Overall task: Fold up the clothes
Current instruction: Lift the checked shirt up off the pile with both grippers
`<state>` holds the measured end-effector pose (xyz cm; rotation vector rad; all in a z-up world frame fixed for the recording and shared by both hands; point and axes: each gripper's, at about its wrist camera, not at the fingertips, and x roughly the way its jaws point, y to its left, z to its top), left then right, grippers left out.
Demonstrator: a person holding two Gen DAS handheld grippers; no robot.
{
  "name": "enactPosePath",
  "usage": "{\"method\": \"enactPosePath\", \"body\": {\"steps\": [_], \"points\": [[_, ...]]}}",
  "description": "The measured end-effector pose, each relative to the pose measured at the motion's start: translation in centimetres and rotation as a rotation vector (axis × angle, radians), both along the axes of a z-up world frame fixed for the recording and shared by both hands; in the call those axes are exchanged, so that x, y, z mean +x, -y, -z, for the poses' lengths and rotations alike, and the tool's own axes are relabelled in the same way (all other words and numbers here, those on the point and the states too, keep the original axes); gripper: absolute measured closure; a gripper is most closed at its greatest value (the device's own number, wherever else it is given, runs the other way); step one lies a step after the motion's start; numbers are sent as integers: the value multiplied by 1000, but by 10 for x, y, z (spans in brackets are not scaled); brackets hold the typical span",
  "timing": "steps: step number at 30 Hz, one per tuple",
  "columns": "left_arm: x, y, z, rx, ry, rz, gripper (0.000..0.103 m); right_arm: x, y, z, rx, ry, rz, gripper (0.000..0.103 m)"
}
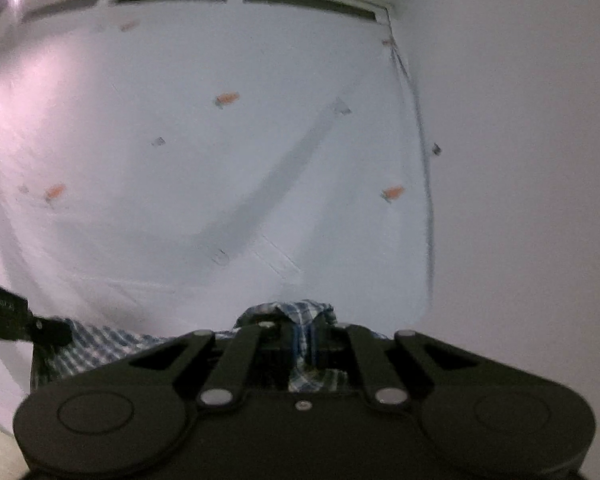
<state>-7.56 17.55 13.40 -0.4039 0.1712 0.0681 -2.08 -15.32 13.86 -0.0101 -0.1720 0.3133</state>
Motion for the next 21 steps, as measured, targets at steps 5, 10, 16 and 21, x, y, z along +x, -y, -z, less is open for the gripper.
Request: {"method": "enactPosePath", "body": {"steps": [5,10,16,21], "points": [[-51,-41,4,-20,-7,-7,94,-37,-37,-4,35,20,-41,97],[-91,-69,2,1,-4,-15,94,-70,-77,-14,71,66,-86,97],[-121,-97,-10,35,36,-67,94,-100,-116,-21,96,136,-129,97],[-144,-111,-21,66,65,-76,94,-111,-134,-26,142,147,-146,97]]}}
